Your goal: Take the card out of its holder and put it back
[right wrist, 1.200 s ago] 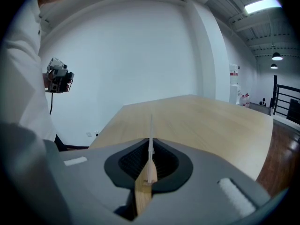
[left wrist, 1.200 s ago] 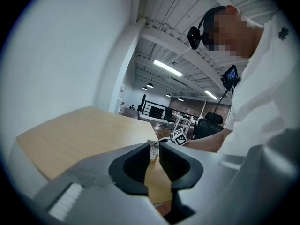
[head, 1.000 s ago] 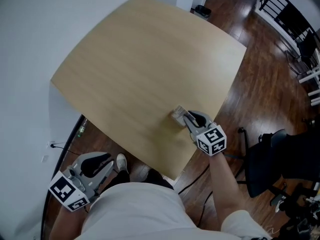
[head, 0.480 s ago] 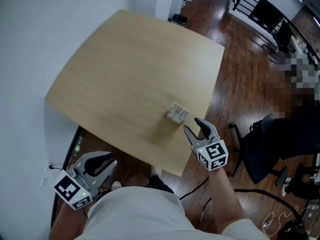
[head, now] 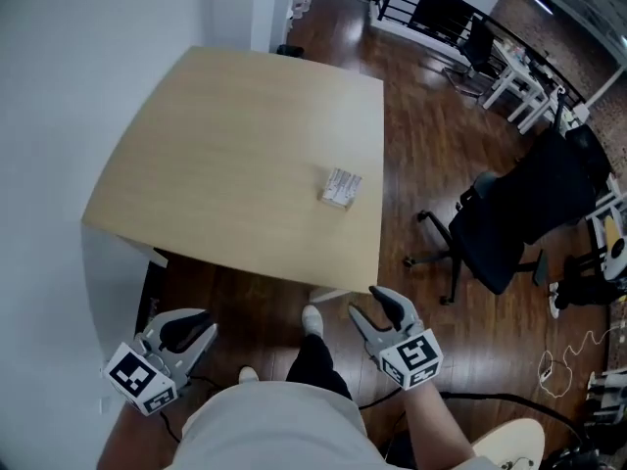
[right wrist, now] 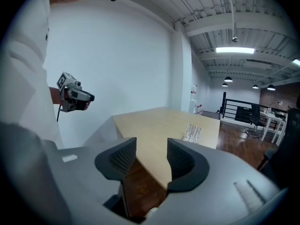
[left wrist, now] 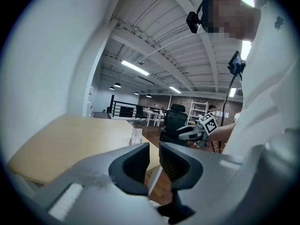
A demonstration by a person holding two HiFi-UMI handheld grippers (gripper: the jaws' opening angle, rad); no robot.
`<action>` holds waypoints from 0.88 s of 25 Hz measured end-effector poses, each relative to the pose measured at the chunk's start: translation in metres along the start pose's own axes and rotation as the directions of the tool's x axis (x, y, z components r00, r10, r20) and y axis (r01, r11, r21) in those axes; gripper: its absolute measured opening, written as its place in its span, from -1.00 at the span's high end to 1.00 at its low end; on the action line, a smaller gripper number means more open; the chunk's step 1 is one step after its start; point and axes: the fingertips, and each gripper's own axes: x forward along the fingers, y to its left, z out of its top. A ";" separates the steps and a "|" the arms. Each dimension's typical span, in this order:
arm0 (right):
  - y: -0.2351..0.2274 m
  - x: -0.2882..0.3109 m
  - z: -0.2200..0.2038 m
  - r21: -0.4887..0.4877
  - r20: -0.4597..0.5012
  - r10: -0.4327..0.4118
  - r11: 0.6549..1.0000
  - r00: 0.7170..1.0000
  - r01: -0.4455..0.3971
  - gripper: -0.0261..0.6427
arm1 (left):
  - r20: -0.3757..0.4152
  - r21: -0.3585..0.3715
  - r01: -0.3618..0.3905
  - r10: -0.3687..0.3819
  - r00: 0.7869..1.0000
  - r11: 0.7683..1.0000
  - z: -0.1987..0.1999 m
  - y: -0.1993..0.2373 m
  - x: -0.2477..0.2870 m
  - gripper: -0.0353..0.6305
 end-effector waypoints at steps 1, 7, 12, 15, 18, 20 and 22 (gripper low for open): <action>0.016 -0.012 -0.003 0.010 -0.002 -0.013 1.000 1.000 0.013 0.32 | -0.002 0.000 0.018 -0.018 1.000 1.000 -0.006 -0.004 -0.007 0.68; 0.087 -0.065 -0.019 0.049 -0.013 -0.044 0.998 0.999 0.045 0.32 | -0.020 0.015 0.107 -0.107 0.994 0.994 -0.030 -0.035 -0.027 0.68; 0.109 -0.101 -0.020 0.049 0.006 -0.051 0.998 0.999 0.050 0.32 | -0.010 0.027 0.134 -0.133 0.991 0.991 -0.029 -0.062 -0.024 0.68; 0.115 -0.121 -0.023 0.038 0.010 -0.048 0.998 0.999 0.048 0.32 | 0.005 0.027 0.135 -0.136 0.991 0.990 -0.022 -0.082 -0.016 0.68; 0.114 -0.143 -0.025 0.035 0.016 -0.051 0.998 0.999 0.050 0.32 | 0.019 0.039 0.163 -0.164 0.986 0.986 -0.014 -0.112 -0.007 0.68; 0.113 -0.153 -0.029 0.037 0.019 -0.055 0.998 0.998 0.054 0.32 | 0.015 0.051 0.178 -0.179 0.984 0.983 -0.014 -0.127 -0.002 0.68; 0.113 -0.161 -0.034 0.037 0.019 -0.056 0.998 0.998 0.055 0.32 | 0.012 0.052 0.184 -0.185 0.983 0.982 -0.015 -0.139 -0.001 0.68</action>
